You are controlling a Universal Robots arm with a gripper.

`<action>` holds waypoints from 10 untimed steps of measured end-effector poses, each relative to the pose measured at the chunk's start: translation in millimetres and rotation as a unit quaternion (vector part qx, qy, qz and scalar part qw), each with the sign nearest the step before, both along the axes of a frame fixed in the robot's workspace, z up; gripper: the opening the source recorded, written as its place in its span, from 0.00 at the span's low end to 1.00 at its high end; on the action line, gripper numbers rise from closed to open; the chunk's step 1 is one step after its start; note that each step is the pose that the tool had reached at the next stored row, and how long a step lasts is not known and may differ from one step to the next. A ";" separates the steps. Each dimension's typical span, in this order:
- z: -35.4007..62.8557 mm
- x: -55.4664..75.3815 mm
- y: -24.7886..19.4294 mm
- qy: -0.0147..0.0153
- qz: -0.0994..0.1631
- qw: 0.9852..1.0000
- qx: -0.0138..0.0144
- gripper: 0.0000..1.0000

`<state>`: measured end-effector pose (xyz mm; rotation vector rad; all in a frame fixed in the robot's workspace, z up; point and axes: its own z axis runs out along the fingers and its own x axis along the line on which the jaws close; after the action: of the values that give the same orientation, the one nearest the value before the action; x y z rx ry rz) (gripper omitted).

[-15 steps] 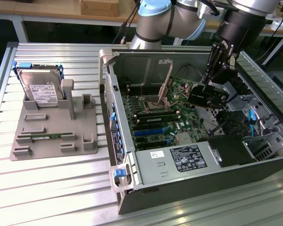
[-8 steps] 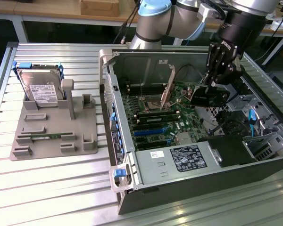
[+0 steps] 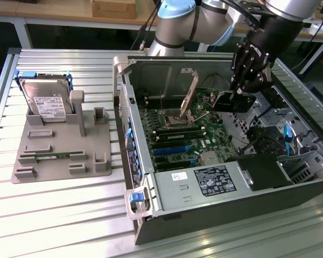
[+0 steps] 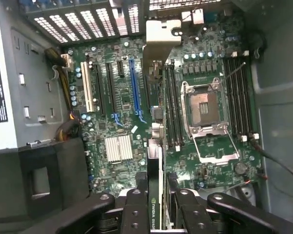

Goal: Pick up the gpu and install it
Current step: 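Insert the gpu into the slot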

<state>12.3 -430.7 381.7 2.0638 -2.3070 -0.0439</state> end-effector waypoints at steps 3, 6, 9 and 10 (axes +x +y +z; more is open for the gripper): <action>-0.2 0.1 0.0 0.000 0.045 0.999 0.004 0.26; -3.0 -0.4 -0.1 0.000 0.055 0.998 0.005 0.26; -16.3 -21.5 0.0 0.000 0.055 0.998 0.005 0.26; -18.2 -21.6 0.0 0.000 0.055 0.998 0.005 0.26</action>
<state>-9.3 -430.7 363.4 2.1918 -2.1922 -0.0511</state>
